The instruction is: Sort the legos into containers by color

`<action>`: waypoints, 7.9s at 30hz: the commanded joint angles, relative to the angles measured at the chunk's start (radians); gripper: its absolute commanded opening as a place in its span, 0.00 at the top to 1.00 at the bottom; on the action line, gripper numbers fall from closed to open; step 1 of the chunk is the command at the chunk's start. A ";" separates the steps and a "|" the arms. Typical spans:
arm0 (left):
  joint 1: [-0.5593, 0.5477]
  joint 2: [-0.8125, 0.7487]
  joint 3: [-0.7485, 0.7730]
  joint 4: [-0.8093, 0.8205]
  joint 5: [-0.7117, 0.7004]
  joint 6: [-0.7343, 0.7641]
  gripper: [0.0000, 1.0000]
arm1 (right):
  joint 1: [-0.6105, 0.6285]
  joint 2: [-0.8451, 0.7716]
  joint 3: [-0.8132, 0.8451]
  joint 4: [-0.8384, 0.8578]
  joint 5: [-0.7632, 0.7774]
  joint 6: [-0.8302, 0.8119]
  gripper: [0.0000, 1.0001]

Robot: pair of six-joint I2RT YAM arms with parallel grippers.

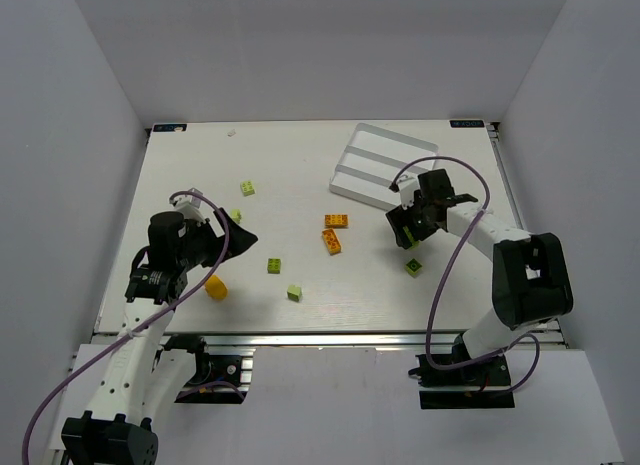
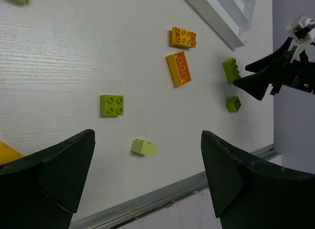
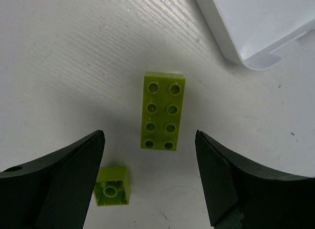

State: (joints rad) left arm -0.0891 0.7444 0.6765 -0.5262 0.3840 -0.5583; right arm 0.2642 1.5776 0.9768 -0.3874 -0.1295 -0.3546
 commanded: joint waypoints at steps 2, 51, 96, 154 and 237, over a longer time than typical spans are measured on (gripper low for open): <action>-0.006 -0.008 0.001 -0.009 0.023 0.000 0.02 | 0.007 0.041 -0.007 0.056 0.039 0.039 0.21; 0.005 0.092 0.126 -0.198 -0.309 -0.025 0.02 | -0.025 0.467 0.724 -0.091 -0.139 -0.409 0.98; -0.006 0.265 0.095 -0.159 -0.316 -0.011 0.15 | -0.034 -0.257 -0.181 -0.180 -0.173 -0.213 0.11; 0.003 0.341 0.084 -0.159 -0.318 -0.041 0.15 | -0.106 0.331 0.628 -0.163 -0.241 0.000 0.48; -0.451 1.619 1.479 0.000 -0.135 -0.063 0.65 | -0.094 -0.482 -0.161 0.251 -0.358 0.172 0.76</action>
State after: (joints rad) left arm -0.5388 2.3787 2.0922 -0.4946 0.3122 -0.6117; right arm 0.1722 1.1187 0.8276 -0.1680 -0.4961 -0.1860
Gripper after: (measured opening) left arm 0.595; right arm 0.215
